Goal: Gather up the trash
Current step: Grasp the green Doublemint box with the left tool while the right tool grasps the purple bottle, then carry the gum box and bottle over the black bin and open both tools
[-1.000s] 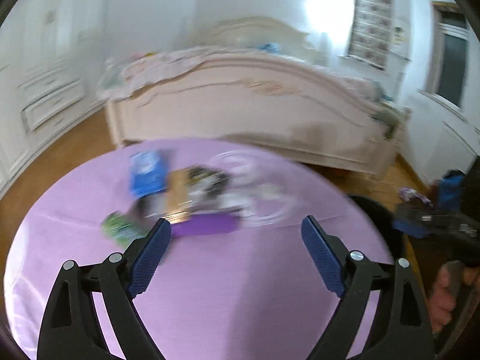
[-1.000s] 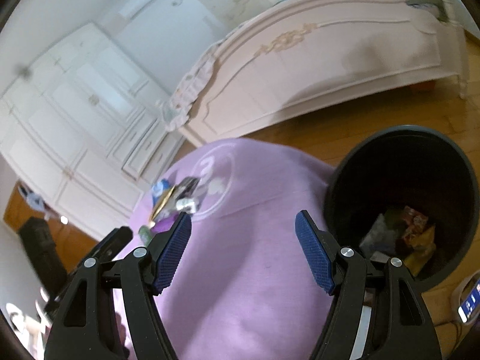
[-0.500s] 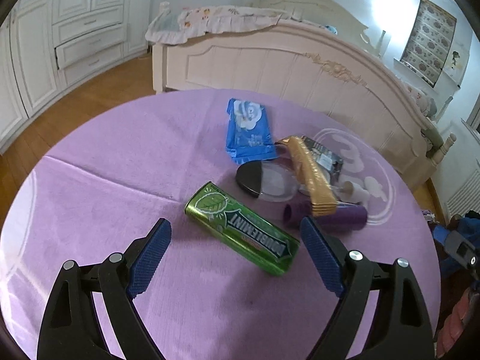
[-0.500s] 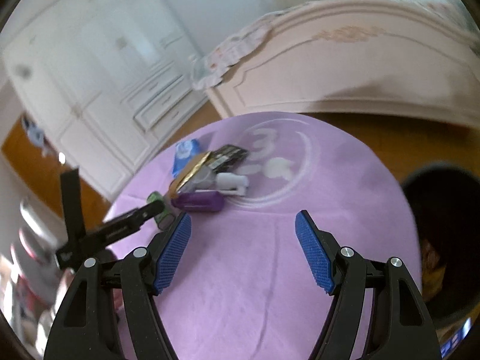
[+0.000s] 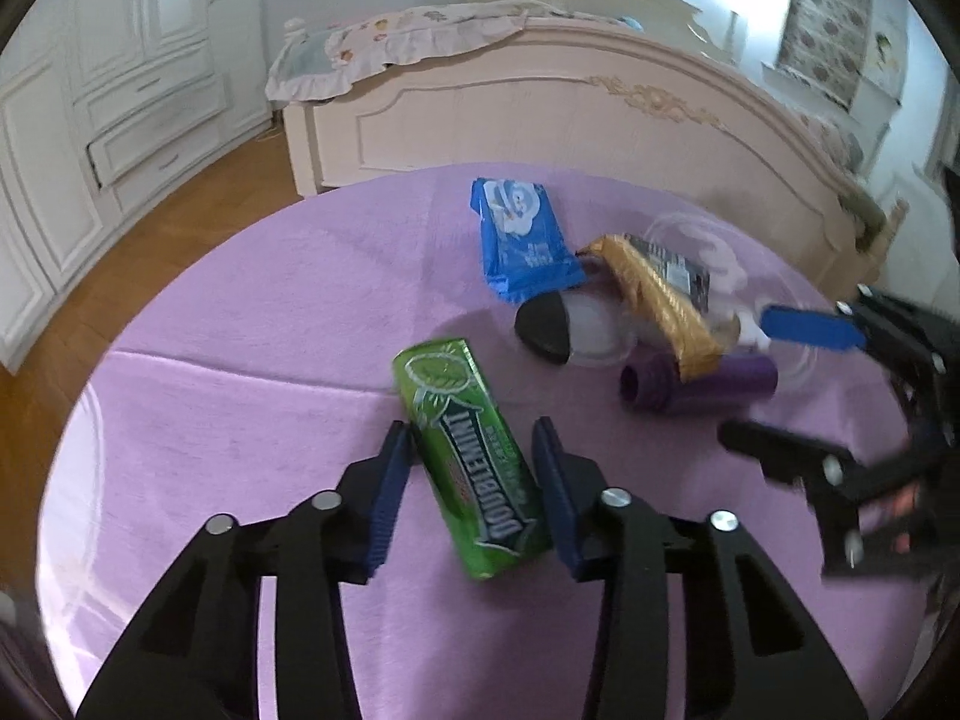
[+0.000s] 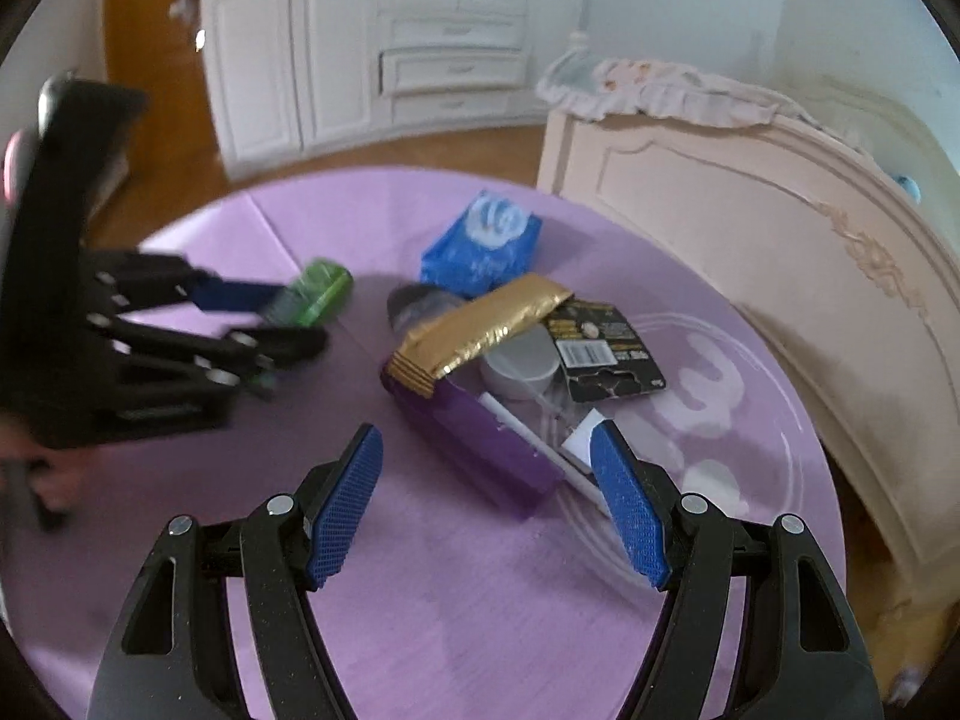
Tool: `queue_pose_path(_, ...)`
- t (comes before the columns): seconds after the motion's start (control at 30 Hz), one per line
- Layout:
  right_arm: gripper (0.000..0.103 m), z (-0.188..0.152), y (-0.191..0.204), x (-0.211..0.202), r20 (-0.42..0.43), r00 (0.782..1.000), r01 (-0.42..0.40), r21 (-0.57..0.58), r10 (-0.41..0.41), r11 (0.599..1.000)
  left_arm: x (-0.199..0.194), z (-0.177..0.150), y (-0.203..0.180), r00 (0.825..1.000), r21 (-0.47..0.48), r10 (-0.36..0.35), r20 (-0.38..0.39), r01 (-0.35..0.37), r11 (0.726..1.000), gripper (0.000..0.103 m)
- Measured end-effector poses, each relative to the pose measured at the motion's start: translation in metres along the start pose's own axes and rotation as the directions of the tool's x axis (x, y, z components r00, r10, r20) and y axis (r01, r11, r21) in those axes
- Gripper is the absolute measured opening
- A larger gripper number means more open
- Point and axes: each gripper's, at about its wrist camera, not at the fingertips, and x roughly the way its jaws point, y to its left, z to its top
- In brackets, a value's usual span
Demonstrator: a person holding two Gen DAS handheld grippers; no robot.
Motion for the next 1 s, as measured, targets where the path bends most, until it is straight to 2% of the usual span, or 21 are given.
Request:
queue_pose_path(0.1, 0.055, -0.001, 0.008, 0.002, -0.044, 0.997, -0.060, -0.016, 0.060, 0.998, -0.005, -0.008, 0.002, 1.000, 0.066, -0.003, -0.002, 0.003, 0.998, 0.036)
queue_pose_path(0.17, 0.055, -0.001, 0.018, 0.002, -0.058, 0.993, -0.103, -0.031, 0.101, 0.994, -0.009, -0.012, 0.004, 1.000, 0.090, -0.020, -0.007, 0.020, 0.996, 0.036)
queue_pose_path(0.4, 0.054, 0.013, 0.033, 0.014, -0.049, 0.991, -0.129, -0.007, 0.128, 0.992, -0.013, -0.017, 0.012, 0.999, 0.059, -0.047, -0.003, 0.047, 0.997, 0.031)
queue_pose_path(0.47, 0.039, 0.015, 0.039, 0.022, -0.051, 0.992, -0.112, -0.013, 0.111, 0.994, -0.013, -0.017, 0.012, 0.999, 0.053, -0.047, 0.002, 0.047, 0.997, 0.031)
queue_pose_path(0.5, 0.026, 0.015, 0.041, 0.020, -0.047, 0.992, -0.114, -0.006, 0.114, 0.993, -0.013, -0.017, 0.013, 0.999, 0.042, -0.050, 0.004, 0.049, 0.998, 0.031)
queue_pose_path(0.6, 0.026, 0.012, 0.041, 0.017, -0.048, 0.990, -0.129, 0.046, 0.131, 0.991, -0.015, -0.019, 0.016, 0.997, 0.002, -0.076, 0.012, 0.076, 0.997, 0.031)
queue_pose_path(0.7, 0.026, 0.002, 0.034, 0.005, -0.012, 0.987, -0.158, 0.132, 0.161, 0.979, -0.021, -0.021, 0.019, 0.995, -0.032, -0.096, 0.034, 0.097, 0.995, 0.031)
queue_pose_path(0.87, 0.026, -0.026, 0.009, -0.036, 0.132, 0.965, -0.260, 0.337, 0.228, 0.905, -0.036, -0.024, 0.001, 0.991, -0.009, -0.118, 0.062, 0.119, 0.993, 0.030)
queue_pose_path(1.0, 0.026, -0.049, -0.005, -0.066, 0.214, 0.953, -0.286, 0.416, 0.212, 0.863, -0.055, -0.023, -0.028, 0.985, 0.039, -0.144, 0.091, 0.141, 0.989, 0.030)
